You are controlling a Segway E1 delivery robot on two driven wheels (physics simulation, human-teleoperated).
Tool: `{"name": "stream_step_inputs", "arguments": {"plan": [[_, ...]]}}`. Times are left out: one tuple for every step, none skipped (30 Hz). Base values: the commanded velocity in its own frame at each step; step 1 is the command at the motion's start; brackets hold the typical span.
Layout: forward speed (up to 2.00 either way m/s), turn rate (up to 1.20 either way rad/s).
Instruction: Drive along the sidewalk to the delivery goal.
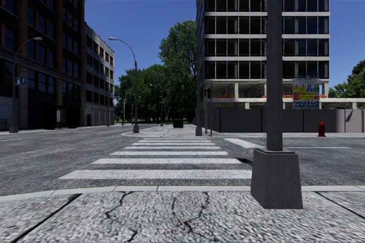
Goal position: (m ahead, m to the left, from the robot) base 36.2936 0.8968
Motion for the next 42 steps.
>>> {"name": "stream_step_inputs", "arguments": {"plan": [[2.00,0.00],[2.00,0.00],[2.00,0.00],[2.00,0.00],[2.00,0.00],[2.00,0.00],[2.00,0.00],[2.00,0.00],[2.00,0.00],[2.00,0.00],[2.00,0.00],[2.00,0.00],[2.00,0.00],[2.00,0.00],[2.00,0.00],[2.00,0.00],[2.00,0.00],[2.00,0.00],[2.00,0.00],[2.00,0.00],[2.00,0.00],[2.00,0.00],[2.00,0.00],[2.00,0.00],[1.95,0.00],[1.75,0.00],[1.75,0.00],[1.66,0.00],[1.61,0.00],[1.59,0.00],[1.59,0.00],[1.59,0.00],[1.59,0.00],[1.59,0.00],[1.59,0.00],[1.59,0.00],[1.59,0.00],[1.59,0.00],[1.59,0.00],[1.59,0.00],[1.59,0.00],[1.59,0.00]]}}
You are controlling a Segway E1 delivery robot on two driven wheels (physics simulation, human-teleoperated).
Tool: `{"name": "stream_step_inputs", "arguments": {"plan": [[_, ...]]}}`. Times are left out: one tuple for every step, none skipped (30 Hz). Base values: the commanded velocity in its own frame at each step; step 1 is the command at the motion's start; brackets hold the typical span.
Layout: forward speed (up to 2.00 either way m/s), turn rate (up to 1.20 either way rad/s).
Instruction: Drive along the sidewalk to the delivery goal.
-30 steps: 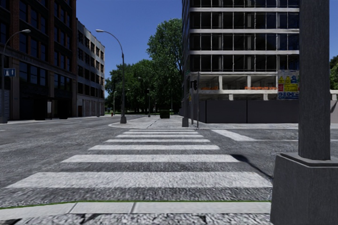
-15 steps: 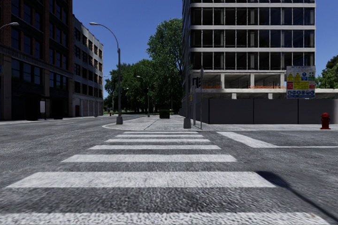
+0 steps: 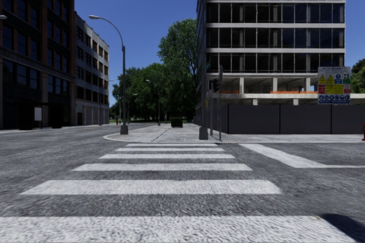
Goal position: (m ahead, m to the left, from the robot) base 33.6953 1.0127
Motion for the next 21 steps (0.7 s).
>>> {"name": "stream_step_inputs", "arguments": {"plan": [[1.59,0.00],[1.59,0.00],[1.59,0.00],[1.59,0.00],[1.59,0.00],[1.59,0.00],[1.59,0.00],[1.59,0.00],[1.59,0.00],[1.59,0.00],[1.59,0.00],[1.59,0.00],[1.59,0.00],[1.59,0.00],[1.59,0.00],[1.59,0.00],[1.59,0.00],[1.59,0.00],[1.59,0.00],[1.59,0.00],[1.59,0.00]]}}
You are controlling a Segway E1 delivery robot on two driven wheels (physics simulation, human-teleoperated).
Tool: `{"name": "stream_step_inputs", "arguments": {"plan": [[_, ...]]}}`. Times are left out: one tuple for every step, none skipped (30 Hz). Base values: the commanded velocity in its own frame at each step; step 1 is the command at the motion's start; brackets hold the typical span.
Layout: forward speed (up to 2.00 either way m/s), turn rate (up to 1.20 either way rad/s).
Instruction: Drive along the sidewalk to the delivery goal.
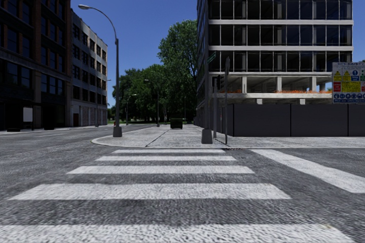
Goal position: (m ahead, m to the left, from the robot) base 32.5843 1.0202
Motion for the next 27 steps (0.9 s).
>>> {"name": "stream_step_inputs", "arguments": {"plan": [[1.59,0.00],[1.59,0.00],[2.00,0.00],[2.00,0.00],[2.00,0.00],[2.00,0.00],[2.00,0.00],[2.00,0.00],[2.00,0.00],[2.00,0.00],[2.00,0.00],[2.00,0.00],[2.00,0.00],[2.00,0.00],[2.00,0.00],[2.00,0.00],[2.00,0.00],[2.00,0.00],[2.00,0.00],[2.00,0.00],[2.00,0.00],[2.00,0.00],[2.00,0.00],[2.00,0.00],[2.00,0.00],[2.00,0.00],[2.00,0.00]]}}
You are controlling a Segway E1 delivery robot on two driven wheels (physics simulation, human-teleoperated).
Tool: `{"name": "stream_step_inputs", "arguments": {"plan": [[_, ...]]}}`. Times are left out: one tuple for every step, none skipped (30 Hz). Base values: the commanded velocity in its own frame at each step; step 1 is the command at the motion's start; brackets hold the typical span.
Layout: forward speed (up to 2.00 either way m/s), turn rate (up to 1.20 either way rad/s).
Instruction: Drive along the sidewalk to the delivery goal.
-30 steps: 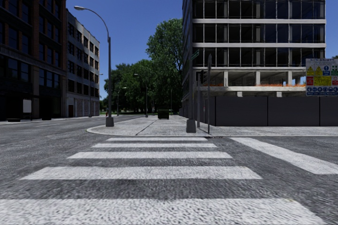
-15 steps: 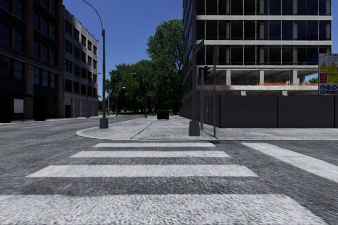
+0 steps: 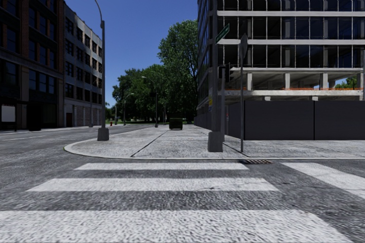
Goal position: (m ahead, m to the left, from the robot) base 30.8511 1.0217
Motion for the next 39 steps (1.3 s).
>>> {"name": "stream_step_inputs", "arguments": {"plan": [[2.00,0.00],[2.00,0.00],[2.00,0.00],[2.00,0.00],[2.00,0.00],[2.00,0.00],[2.00,0.00],[2.00,0.00],[2.00,0.00],[2.00,0.00],[2.00,0.00],[2.00,0.00],[2.00,0.00],[2.00,0.00],[2.00,0.00],[2.00,0.00],[2.00,0.00],[2.00,0.00],[2.00,0.00],[2.00,0.00],[2.00,0.00],[2.00,0.00],[2.00,0.00],[2.00,0.00],[2.00,0.00],[2.00,0.00],[2.00,0.00],[2.00,0.00],[2.00,0.00],[2.00,0.00],[2.00,0.00],[2.00,0.00],[2.00,0.00],[2.00,0.00],[2.00,0.00],[2.00,0.00],[2.00,0.00],[2.00,0.00],[2.00,0.00]]}}
